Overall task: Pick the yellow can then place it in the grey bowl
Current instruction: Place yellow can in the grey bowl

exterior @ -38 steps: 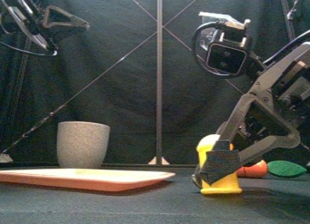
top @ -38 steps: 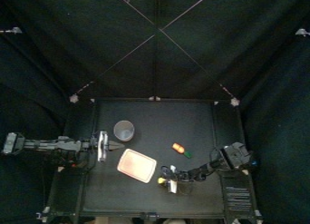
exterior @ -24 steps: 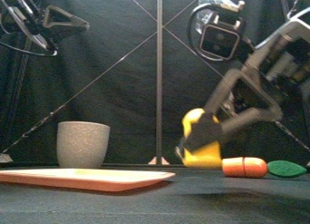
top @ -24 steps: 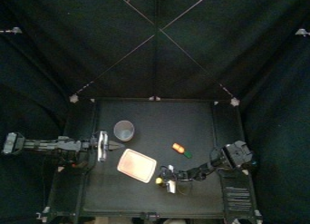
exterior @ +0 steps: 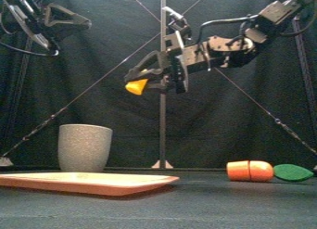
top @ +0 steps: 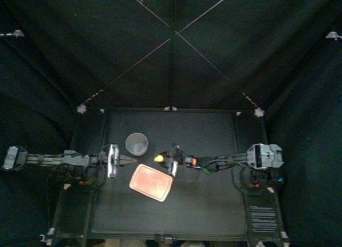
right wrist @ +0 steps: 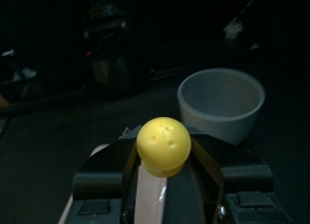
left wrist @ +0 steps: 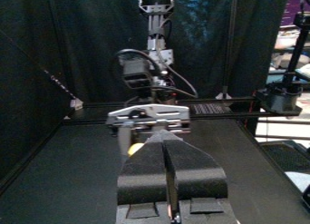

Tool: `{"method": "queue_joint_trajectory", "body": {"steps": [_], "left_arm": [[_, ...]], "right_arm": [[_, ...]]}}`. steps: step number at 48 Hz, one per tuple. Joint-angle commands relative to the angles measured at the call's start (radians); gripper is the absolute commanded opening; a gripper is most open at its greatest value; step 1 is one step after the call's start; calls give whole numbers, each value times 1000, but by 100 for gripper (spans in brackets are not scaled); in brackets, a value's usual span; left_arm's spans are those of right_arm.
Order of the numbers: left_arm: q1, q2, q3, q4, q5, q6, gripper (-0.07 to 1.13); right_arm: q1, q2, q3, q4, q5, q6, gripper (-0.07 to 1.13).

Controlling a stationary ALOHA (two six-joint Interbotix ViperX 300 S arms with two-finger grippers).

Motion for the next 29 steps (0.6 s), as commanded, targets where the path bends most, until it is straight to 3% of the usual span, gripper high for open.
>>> {"method": "queue_joint_trajectory", "body": {"steps": [1,14,29], "left_arm": [[-3,3,-17,2,-9,0,-1],[-8,3,-17,3,-35,0,-1],[-6,2,-8,5,-35,2,-1]], "right_arm": [[-44,34,-97,-14,-3,-2,60],[-74,212,-310,-23,18,-3,60],[-109,364,-552,-46,170,-6,66]]}}
